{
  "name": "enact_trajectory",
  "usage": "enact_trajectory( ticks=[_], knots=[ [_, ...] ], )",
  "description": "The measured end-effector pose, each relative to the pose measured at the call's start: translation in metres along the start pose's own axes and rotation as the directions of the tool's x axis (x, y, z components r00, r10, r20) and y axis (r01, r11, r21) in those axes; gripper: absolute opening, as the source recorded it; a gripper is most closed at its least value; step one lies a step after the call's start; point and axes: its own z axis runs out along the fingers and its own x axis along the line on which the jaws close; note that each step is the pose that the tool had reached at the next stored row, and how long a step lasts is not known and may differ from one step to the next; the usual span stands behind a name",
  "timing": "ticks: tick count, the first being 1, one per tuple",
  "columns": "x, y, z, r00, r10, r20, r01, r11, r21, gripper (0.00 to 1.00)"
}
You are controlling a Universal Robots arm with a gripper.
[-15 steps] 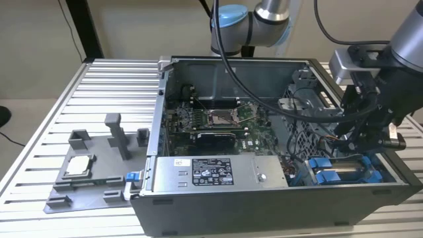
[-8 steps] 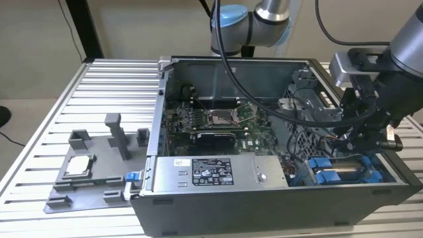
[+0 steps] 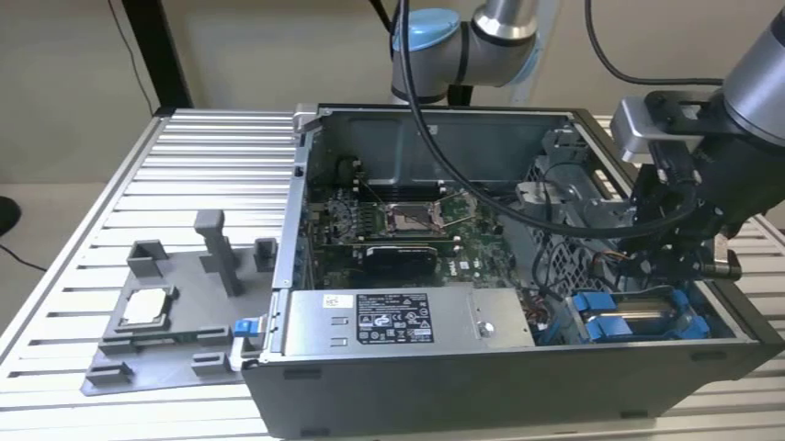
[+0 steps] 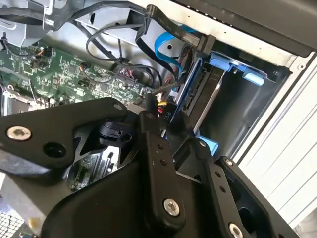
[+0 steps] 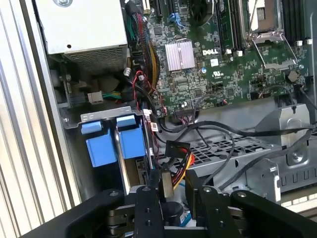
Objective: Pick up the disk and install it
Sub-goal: 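Insert the first disk wire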
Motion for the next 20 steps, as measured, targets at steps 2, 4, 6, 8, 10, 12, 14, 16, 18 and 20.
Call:
enact_trajectory(
  ticks=[2, 4, 6, 8, 10, 12, 14, 16, 18, 20],
  knots=[
    [0.0001, 0.0, 0.0006, 1.0, 0.0, 0.0001, 0.0, 1.0, -0.0001, 1.0],
    [0.0001, -0.0003, 0.0009, 1.0, 0.0, 0.0, 0.0, 1.0, -0.0001, 1.0],
    [0.0, -0.0009, 0.0012, 1.0, 0.0, 0.0005, 0.0, 1.0, -0.0001, 1.0],
    [-0.0001, -0.0016, 0.0015, 1.0, 0.0, 0.0007, 0.0, 1.0, -0.0002, 1.0],
    [-0.0001, -0.0018, 0.0015, 1.0, 0.0, 0.0006, 0.0, 1.0, -0.0001, 1.0],
    [-0.0001, -0.002, 0.0015, 1.0, 0.0, 0.0005, 0.0, 1.0, -0.0001, 1.0],
    [0.0, -0.0021, 0.0016, 1.0, 0.0, 0.0006, 0.0, 1.0, -0.0002, 1.0],
    [0.0002, -0.0022, 0.0016, 1.0, 0.0, 0.0007, 0.0, 1.0, -0.0002, 1.0],
    [0.0002, -0.0023, 0.0016, 1.0, 0.0, 0.0007, 0.0, 1.0, -0.0001, 1.0],
    [0.0002, -0.0023, 0.0015, 1.0, 0.0, 0.0006, 0.0, 1.0, -0.0002, 1.0]
  ],
)
